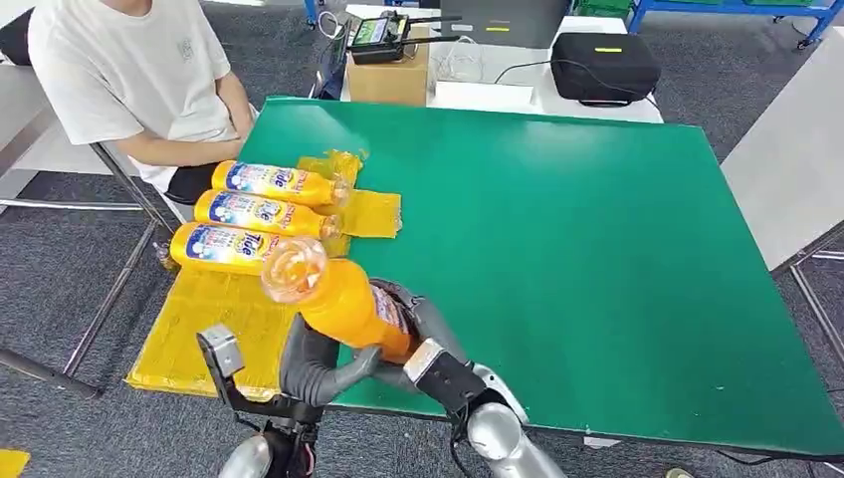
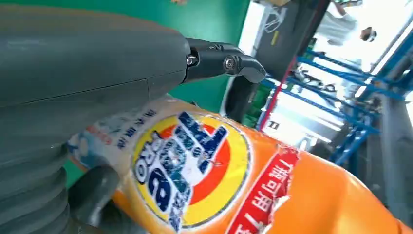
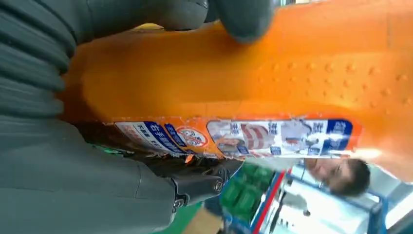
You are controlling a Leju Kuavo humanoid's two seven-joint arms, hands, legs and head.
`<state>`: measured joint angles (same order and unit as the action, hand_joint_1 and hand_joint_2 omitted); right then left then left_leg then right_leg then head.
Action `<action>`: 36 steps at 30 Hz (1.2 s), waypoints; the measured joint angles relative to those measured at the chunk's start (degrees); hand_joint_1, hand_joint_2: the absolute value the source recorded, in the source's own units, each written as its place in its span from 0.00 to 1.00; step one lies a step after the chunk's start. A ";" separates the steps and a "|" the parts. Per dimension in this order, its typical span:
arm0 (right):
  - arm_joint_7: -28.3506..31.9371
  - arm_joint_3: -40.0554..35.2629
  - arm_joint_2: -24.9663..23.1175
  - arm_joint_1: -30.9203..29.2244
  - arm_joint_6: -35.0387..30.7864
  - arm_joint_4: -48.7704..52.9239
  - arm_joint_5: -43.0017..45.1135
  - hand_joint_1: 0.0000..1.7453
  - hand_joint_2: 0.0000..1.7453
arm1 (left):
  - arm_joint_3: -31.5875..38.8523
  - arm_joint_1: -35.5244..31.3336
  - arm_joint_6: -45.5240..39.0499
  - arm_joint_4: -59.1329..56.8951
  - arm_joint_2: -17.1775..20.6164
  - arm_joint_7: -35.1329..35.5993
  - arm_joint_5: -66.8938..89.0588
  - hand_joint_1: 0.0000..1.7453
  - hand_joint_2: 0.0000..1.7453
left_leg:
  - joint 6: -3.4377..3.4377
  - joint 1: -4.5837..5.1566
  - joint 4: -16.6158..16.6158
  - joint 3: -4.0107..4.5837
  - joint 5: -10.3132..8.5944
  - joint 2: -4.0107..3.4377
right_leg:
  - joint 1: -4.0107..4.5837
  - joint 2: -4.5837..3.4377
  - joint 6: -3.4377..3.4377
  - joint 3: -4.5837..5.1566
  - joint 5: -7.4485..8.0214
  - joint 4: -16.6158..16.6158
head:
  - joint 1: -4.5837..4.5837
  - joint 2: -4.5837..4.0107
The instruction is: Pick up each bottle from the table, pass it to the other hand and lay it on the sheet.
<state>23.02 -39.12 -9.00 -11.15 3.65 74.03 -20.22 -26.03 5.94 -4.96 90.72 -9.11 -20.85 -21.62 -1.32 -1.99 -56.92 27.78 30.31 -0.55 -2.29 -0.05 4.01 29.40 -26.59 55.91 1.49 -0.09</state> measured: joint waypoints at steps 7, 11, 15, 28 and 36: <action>-0.35 -3.48 -0.83 -1.70 1.31 -2.67 0.00 1.00 1.00 | 2.56 1.71 3.76 2.30 -0.09 0.46 -2.62 1.00 1.00 | 0.00 0.01 0.00 0.03 0.00 0.00 | -0.01 0.00 0.00 0.01 0.00 0.00 | 0.02 0.00; -0.37 -4.22 -0.85 -2.28 1.33 -3.50 0.24 0.74 1.00 | 3.34 1.97 4.68 2.32 -0.11 0.98 -3.93 1.00 1.00 | 0.00 0.02 -0.01 0.02 0.00 0.01 | -0.02 0.00 0.00 0.02 0.00 -0.01 | 0.02 0.00; -0.37 -4.59 -0.83 -2.60 1.73 -3.98 0.85 0.00 0.00 | 4.00 1.82 5.62 2.32 -0.48 1.44 -5.07 1.00 1.00 | 0.00 0.01 -0.01 0.02 0.00 0.01 | -0.01 0.00 0.00 0.05 0.00 -0.01 | 0.00 0.00; 0.02 -5.95 -0.42 -2.62 0.59 -4.44 -1.18 0.00 0.00 | 6.67 0.06 5.01 1.56 -2.71 1.77 -6.73 1.00 1.00 | 0.00 0.01 -0.01 0.03 0.00 0.00 | -0.01 -0.01 0.00 0.06 0.00 -0.01 | 0.00 0.00; 1.11 -6.60 0.85 -0.30 -10.14 -3.33 -11.71 0.00 0.00 | 9.09 -2.48 -12.11 -0.45 -3.17 1.05 11.17 1.00 1.00 | 0.00 0.00 0.00 0.03 0.00 -0.03 | 0.00 -0.01 0.00 0.07 0.01 0.00 | 0.02 0.00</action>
<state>24.13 -45.72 -8.15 -11.46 -6.49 70.71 -31.92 -16.94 3.46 -17.08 90.27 -12.28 -19.80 -10.44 -1.32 -1.99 -56.92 27.81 30.31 -0.58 -2.29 -0.06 4.01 29.47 -26.58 55.91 1.51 -0.09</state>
